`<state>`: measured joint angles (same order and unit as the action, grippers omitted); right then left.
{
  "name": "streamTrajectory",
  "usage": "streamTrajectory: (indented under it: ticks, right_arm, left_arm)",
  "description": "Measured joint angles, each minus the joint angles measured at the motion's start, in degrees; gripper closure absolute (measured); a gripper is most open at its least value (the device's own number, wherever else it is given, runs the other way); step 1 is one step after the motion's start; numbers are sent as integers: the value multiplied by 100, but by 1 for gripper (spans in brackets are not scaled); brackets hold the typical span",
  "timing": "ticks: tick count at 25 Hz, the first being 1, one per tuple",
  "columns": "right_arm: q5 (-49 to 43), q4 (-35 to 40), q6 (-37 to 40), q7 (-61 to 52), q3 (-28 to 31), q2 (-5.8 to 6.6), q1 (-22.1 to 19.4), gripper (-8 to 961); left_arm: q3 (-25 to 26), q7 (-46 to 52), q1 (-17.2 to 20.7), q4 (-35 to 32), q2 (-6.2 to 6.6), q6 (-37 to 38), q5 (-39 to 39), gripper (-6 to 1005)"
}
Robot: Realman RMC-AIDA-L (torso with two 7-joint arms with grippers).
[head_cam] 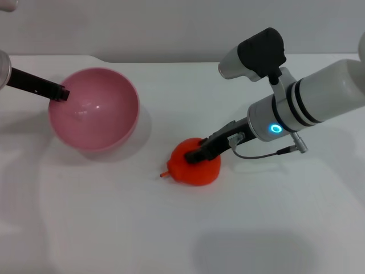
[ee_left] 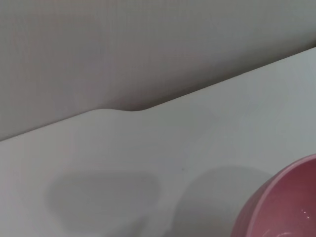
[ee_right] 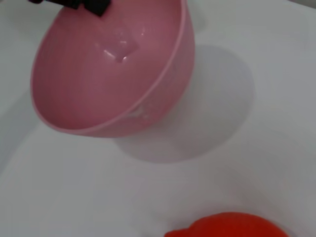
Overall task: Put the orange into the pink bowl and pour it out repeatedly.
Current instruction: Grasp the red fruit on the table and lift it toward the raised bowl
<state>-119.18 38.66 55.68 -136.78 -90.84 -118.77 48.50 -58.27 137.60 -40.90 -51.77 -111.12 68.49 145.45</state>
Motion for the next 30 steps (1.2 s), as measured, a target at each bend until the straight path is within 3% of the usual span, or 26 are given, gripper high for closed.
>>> streamTrajectory:
  ticks: [4, 9, 14, 25, 28, 30]
  right_arm:
    - [-6, 53, -25, 6, -28, 6, -64, 428]
    - [-12, 92, -29, 11, -33, 5, -87, 669]
    - [-125, 450, 26, 5, 5, 9, -170, 742]
    - [-1688, 3483, 799, -721, 1001, 4, -935, 884]
    - [-1772, 4363, 1062, -740, 1207, -15, -1050, 907]
    - [-1757, 4838, 1164, -738, 1222, -29, -1081, 907]
  left_arm:
    - [-4, -1, 18, 1, -6, -15, -1, 955]
    - [-30, -4, 27, 1, -20, -32, -6, 955]
    - [-34, -5, 30, 1, -34, -48, -7, 955]
    - [11, -14, 45, -18, 27, 14, -3, 955]
    - [6, -15, 46, -23, 21, 33, -5, 955]
    - [-39, -31, 23, -37, -47, 81, -17, 955]
